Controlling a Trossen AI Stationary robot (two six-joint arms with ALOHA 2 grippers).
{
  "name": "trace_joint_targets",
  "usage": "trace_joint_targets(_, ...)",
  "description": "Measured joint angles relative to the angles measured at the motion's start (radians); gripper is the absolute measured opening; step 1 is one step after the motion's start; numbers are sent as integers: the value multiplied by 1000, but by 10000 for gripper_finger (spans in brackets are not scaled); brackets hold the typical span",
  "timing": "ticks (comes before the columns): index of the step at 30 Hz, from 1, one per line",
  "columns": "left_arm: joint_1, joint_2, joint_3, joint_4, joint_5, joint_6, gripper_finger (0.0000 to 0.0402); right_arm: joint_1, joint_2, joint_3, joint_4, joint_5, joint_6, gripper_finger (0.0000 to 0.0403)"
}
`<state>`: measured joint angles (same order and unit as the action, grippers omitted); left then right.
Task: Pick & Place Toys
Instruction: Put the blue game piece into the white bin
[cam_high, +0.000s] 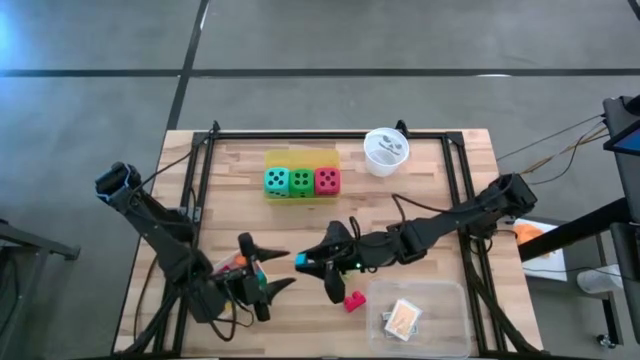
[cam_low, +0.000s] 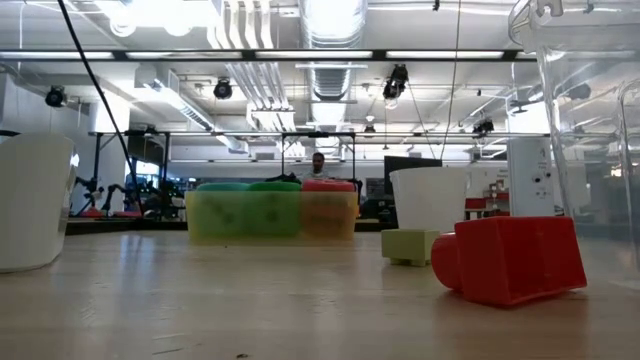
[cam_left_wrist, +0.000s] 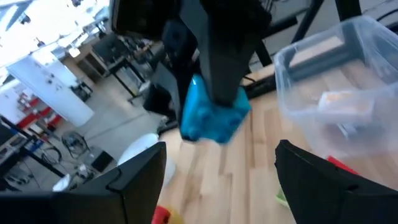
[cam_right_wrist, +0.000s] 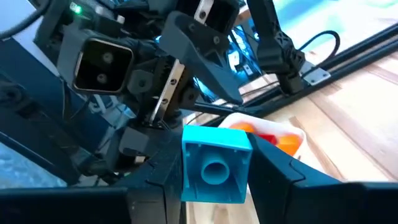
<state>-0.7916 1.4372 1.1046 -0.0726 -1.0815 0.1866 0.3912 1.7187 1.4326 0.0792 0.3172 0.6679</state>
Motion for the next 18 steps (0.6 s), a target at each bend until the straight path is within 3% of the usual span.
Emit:
trace_joint_targets(5,15,0,0,81,17,96,287,5,0,-1,50,7,5,136)
trace_joint_targets(18,73,1,0,188,126,113,287,13,0,-1,81,-3,-14,129)
